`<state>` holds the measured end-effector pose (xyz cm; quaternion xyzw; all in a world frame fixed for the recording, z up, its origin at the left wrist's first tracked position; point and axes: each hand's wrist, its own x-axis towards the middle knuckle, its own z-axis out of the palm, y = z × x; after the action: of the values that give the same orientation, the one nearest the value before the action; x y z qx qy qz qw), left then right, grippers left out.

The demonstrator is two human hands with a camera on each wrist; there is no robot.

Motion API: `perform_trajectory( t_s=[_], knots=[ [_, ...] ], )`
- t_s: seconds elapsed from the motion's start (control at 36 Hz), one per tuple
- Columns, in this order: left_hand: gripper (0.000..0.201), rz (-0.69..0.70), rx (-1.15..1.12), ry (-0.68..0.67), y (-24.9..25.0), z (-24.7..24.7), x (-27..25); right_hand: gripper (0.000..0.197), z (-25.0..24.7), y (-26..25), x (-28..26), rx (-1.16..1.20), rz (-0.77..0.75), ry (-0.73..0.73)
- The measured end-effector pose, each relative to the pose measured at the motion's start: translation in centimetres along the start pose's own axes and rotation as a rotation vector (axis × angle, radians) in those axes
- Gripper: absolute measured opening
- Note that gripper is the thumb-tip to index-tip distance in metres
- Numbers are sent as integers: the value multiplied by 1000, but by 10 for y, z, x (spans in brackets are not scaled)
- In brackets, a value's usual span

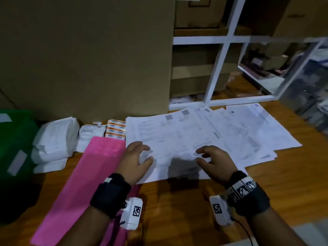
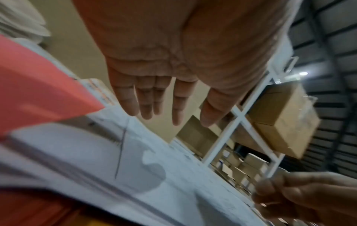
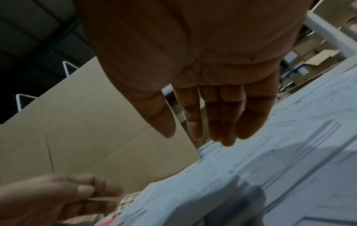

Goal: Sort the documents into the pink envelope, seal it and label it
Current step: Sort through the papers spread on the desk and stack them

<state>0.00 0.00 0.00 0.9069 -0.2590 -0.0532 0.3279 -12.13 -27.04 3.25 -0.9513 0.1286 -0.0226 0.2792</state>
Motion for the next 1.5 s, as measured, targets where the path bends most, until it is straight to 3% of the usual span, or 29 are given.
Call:
perform_trajectory(
  t_s=[0.14,0.28,0.36,0.47,0.61,0.72,0.86,0.97,1.11,1.31,1.39,1.5],
  knots=[
    [15,-309,-314,59,-12,22,4,34,-4,26,14,25,45,-185],
    [14,-426,-251,170,-4,37,1,57,-1,32,27,76,43,-308],
    [16,-447,-214,225,4,43,-1,34,4,35,41,157,23,-348],
    [15,-489,-198,291,12,50,-11,20,13,38,53,257,-18,-355],
    [18,-492,-204,316,22,56,-20,16,18,39,59,297,-105,-295],
    [21,-476,-235,275,24,56,-25,21,21,43,58,366,-89,-316],
    [21,-452,-483,240,16,49,-29,40,21,37,57,563,-112,-366],
    [22,-440,-736,256,12,45,-25,44,12,32,46,690,-130,-359],
    [29,-463,-1002,246,10,39,-23,43,15,31,35,666,-125,-325],
    [31,-428,-984,260,-6,34,-32,26,24,21,22,817,1,-273],
    [32,-400,-887,298,-11,27,-41,18,30,22,25,751,-10,-178],
    [40,-379,-797,306,-25,17,-56,23,34,23,28,676,9,-123]
  ],
)
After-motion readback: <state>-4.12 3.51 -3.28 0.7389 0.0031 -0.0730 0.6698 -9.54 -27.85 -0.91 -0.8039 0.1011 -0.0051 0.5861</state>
